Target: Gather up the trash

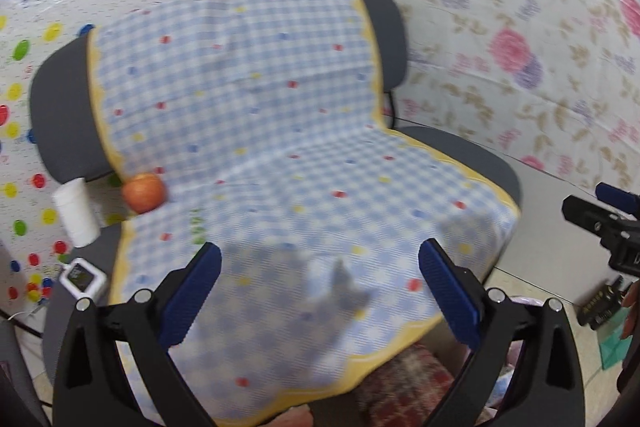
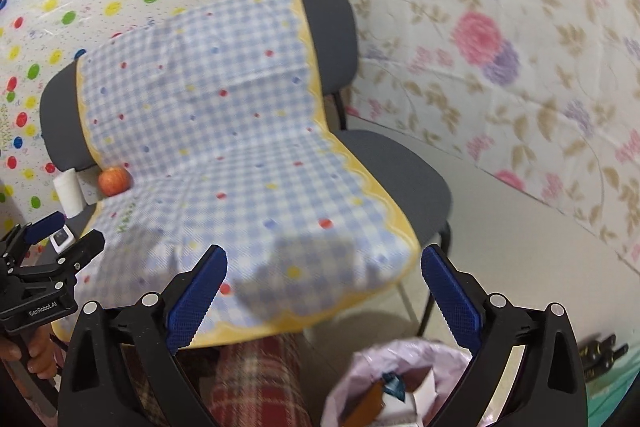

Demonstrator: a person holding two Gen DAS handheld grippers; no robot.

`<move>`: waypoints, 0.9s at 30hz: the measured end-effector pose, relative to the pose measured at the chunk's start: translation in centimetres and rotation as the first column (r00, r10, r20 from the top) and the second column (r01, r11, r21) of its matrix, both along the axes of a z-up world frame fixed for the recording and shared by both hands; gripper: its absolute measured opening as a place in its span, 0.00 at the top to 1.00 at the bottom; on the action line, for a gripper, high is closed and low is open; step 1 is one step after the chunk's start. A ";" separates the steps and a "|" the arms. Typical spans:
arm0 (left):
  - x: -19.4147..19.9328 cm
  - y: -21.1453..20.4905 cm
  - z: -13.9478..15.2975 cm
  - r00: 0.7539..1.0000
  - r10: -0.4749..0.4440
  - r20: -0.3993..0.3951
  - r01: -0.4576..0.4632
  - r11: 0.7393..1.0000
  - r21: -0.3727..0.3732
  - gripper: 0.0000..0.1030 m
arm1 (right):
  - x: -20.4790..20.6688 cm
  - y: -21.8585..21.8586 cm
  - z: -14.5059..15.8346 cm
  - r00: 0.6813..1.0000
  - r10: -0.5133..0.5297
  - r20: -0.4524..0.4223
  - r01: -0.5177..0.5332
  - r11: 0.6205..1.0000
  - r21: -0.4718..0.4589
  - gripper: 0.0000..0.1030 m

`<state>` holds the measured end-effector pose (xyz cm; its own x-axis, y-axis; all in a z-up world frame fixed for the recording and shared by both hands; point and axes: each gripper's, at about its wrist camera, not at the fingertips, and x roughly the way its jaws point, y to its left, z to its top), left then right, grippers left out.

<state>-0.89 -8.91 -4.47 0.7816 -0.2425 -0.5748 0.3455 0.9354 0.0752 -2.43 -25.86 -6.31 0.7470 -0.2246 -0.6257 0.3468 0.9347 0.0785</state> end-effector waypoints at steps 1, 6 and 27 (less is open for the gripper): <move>0.3 0.6 0.2 1.000 0.018 0.003 -0.018 1.000 0.003 0.07 | 0.6 0.3 0.2 1.000 0.006 0.005 -0.006 1.000 -0.002 0.06; 1.4 3.9 0.9 0.996 0.092 0.006 -0.092 0.996 0.013 0.07 | 2.8 1.5 0.7 1.000 0.023 0.014 -0.023 1.000 -0.006 0.06; 4.8 9.5 1.1 0.972 0.231 -0.030 -0.231 0.973 0.008 0.07 | 8.2 3.7 0.4 0.997 0.075 0.008 -0.074 0.997 -0.013 0.06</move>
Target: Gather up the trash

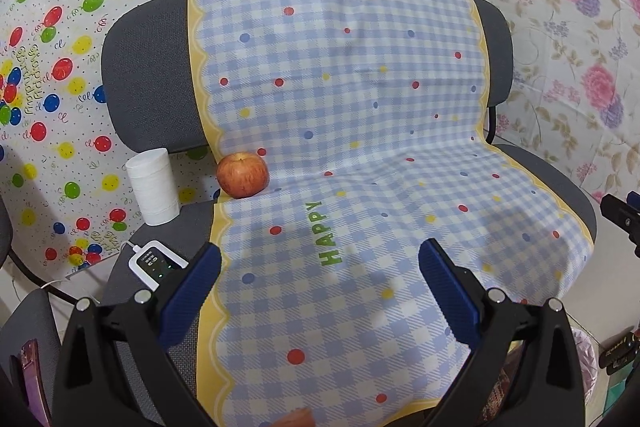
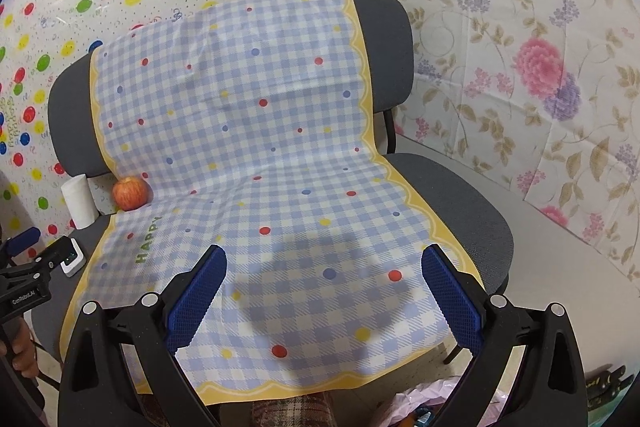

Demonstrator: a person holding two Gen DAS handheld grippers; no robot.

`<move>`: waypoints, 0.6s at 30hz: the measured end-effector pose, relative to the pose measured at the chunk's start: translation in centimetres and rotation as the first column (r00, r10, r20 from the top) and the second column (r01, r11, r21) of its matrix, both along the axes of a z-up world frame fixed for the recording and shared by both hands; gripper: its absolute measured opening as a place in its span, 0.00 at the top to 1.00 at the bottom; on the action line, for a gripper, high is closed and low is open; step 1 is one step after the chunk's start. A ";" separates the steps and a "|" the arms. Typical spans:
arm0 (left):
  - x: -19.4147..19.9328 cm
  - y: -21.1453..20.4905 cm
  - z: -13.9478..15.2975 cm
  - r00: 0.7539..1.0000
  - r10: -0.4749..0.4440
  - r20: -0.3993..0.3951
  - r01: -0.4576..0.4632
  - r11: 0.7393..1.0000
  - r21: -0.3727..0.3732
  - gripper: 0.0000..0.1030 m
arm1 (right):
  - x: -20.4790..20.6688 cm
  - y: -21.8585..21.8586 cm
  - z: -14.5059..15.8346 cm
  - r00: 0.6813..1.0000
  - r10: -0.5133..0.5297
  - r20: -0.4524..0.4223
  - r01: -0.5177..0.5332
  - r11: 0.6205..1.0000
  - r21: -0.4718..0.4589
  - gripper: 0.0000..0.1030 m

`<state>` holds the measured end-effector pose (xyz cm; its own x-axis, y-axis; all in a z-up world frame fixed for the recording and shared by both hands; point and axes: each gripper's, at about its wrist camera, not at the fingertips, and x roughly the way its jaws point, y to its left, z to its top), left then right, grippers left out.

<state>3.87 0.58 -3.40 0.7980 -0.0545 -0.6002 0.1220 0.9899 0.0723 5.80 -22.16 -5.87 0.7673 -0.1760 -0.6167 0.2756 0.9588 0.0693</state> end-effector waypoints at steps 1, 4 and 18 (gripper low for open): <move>0.0 0.0 0.0 1.000 0.000 0.000 0.000 1.000 0.000 0.07 | 0.0 0.0 0.0 1.000 0.000 0.000 0.000 1.000 0.001 0.06; 0.1 -0.2 -0.1 1.000 0.000 -0.001 0.000 1.000 0.000 0.07 | 0.0 0.0 -0.1 1.000 -0.002 -0.001 0.002 1.000 0.001 0.06; 0.5 -0.5 -0.2 1.000 -0.004 -0.002 0.004 1.000 0.001 0.07 | 0.2 -0.3 -0.5 1.000 -0.001 -0.003 0.001 1.000 0.001 0.06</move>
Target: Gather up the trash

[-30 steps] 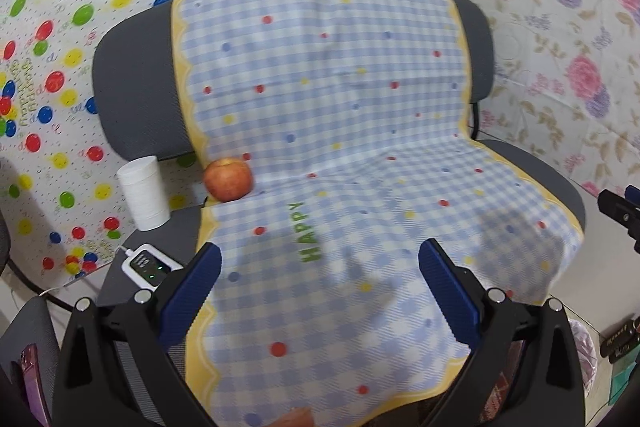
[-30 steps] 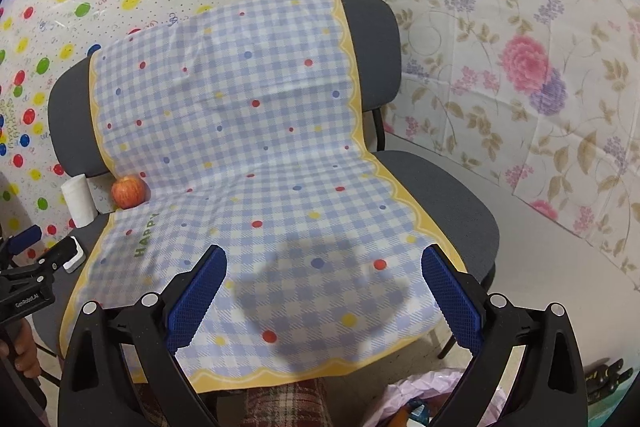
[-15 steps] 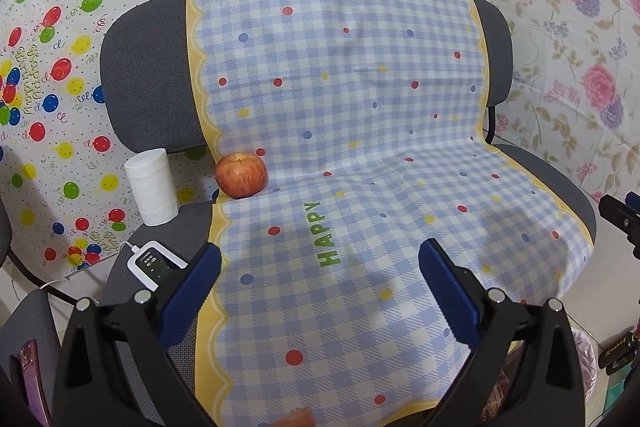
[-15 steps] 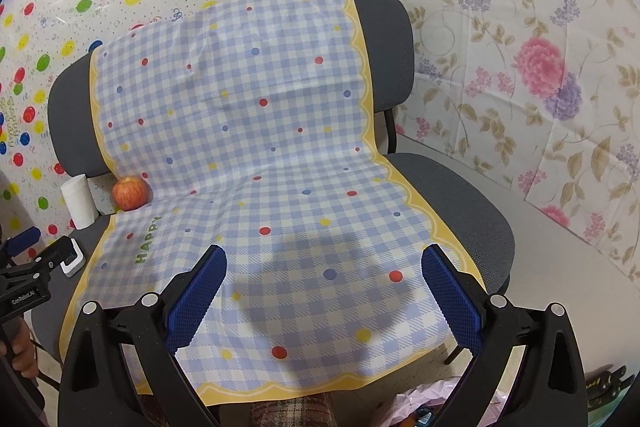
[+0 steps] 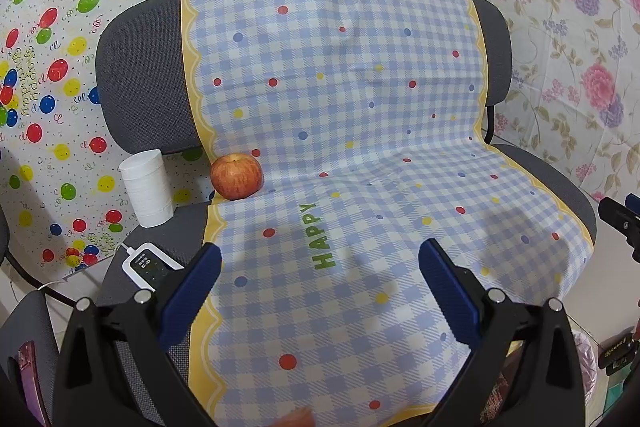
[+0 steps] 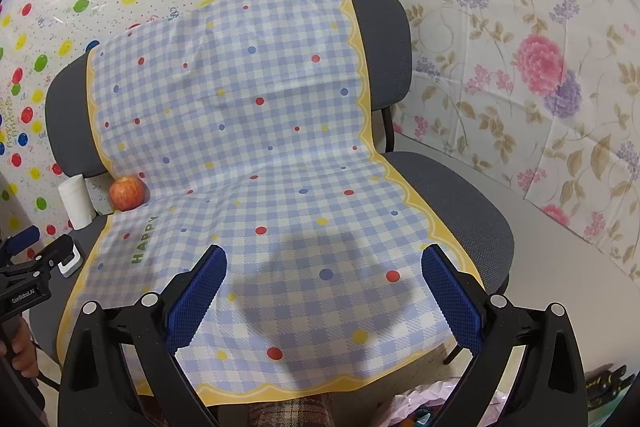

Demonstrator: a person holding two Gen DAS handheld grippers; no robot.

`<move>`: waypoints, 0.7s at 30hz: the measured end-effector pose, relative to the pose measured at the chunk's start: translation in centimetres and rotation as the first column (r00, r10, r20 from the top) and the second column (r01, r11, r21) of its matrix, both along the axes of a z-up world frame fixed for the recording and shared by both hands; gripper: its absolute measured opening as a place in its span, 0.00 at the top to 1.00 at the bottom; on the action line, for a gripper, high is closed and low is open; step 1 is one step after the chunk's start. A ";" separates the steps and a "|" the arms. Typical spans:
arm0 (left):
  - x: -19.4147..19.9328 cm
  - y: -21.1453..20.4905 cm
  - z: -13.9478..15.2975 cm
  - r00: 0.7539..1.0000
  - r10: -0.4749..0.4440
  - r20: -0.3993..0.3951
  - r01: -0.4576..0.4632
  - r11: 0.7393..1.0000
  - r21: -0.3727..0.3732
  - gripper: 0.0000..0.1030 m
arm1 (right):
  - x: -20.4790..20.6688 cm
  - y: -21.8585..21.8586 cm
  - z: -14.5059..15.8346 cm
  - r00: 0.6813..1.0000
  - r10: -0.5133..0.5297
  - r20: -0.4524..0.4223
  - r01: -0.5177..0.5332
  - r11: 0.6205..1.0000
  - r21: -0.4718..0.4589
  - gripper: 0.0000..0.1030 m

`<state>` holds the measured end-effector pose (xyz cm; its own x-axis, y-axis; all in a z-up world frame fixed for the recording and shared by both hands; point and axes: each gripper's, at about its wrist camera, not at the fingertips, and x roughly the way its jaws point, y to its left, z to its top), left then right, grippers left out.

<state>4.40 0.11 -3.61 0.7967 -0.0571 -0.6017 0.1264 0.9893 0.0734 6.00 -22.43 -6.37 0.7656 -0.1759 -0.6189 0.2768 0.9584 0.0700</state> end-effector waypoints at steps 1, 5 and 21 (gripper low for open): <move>0.1 -0.1 0.0 1.000 0.002 0.000 -0.002 1.000 -0.001 0.07 | -0.1 0.0 0.1 1.000 -0.001 0.000 0.001 1.000 -0.001 0.06; 0.2 -0.2 -0.1 1.000 0.000 0.001 0.000 1.000 -0.004 0.07 | -0.1 -0.1 0.0 1.000 -0.004 0.001 0.004 1.000 -0.001 0.06; 0.1 -0.4 -0.2 1.000 0.003 -0.001 -0.003 1.000 -0.009 0.07 | -0.2 -0.4 0.1 1.000 0.001 0.001 -0.001 1.000 0.000 0.06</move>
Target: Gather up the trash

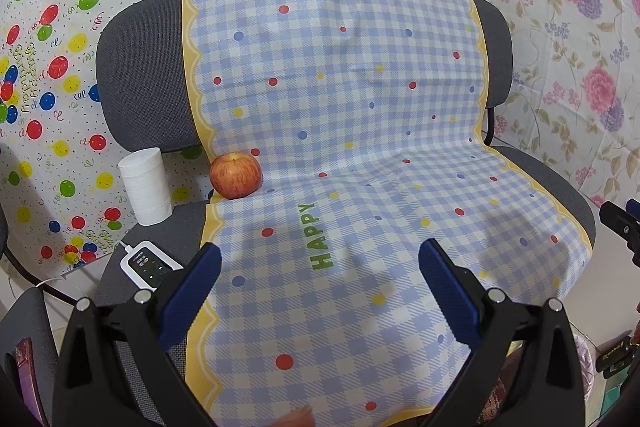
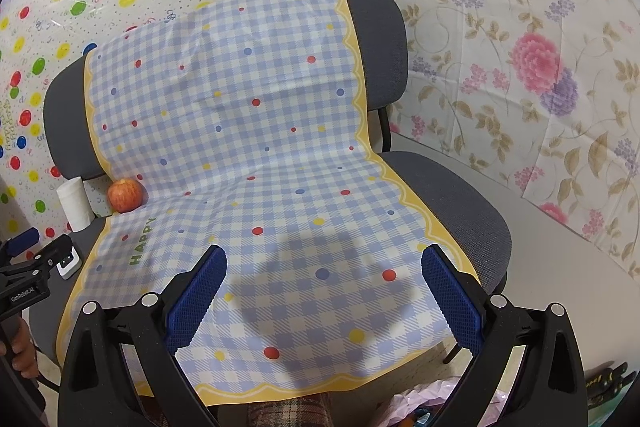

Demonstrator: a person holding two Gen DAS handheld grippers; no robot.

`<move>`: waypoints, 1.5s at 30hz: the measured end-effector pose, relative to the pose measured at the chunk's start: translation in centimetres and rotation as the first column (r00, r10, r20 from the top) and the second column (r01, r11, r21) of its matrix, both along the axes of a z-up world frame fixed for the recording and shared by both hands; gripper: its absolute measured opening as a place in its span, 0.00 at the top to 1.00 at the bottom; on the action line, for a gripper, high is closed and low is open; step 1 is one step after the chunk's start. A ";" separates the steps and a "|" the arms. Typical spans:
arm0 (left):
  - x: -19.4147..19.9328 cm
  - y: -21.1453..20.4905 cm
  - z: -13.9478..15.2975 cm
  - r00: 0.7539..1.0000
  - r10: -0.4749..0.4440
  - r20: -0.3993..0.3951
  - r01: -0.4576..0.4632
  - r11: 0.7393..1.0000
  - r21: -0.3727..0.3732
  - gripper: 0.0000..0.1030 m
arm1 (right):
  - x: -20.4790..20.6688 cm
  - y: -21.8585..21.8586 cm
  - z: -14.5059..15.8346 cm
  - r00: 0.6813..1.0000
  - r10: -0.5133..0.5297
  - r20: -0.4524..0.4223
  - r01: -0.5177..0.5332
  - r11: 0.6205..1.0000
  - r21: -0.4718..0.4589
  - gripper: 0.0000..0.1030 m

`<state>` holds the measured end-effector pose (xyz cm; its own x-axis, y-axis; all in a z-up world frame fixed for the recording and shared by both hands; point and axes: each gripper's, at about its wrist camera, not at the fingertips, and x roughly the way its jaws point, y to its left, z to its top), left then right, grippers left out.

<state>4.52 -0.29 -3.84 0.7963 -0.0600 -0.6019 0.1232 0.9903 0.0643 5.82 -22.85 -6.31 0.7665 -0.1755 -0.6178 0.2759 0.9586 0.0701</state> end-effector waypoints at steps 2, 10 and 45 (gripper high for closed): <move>0.0 -0.1 0.0 1.000 -0.001 0.000 0.001 1.000 -0.001 0.07 | 0.0 -0.1 -0.1 1.000 -0.004 0.000 0.004 1.000 -0.001 0.06; 0.2 0.0 0.0 1.000 -0.003 -0.001 0.003 1.000 -0.001 0.07 | 0.0 -0.8 0.0 1.000 -0.013 0.002 0.013 1.000 0.001 0.06; 0.2 0.0 0.2 0.999 0.016 0.028 -0.016 1.000 0.006 0.07 | 0.0 -1.1 -0.1 1.000 -0.010 -0.002 0.010 1.000 0.003 0.06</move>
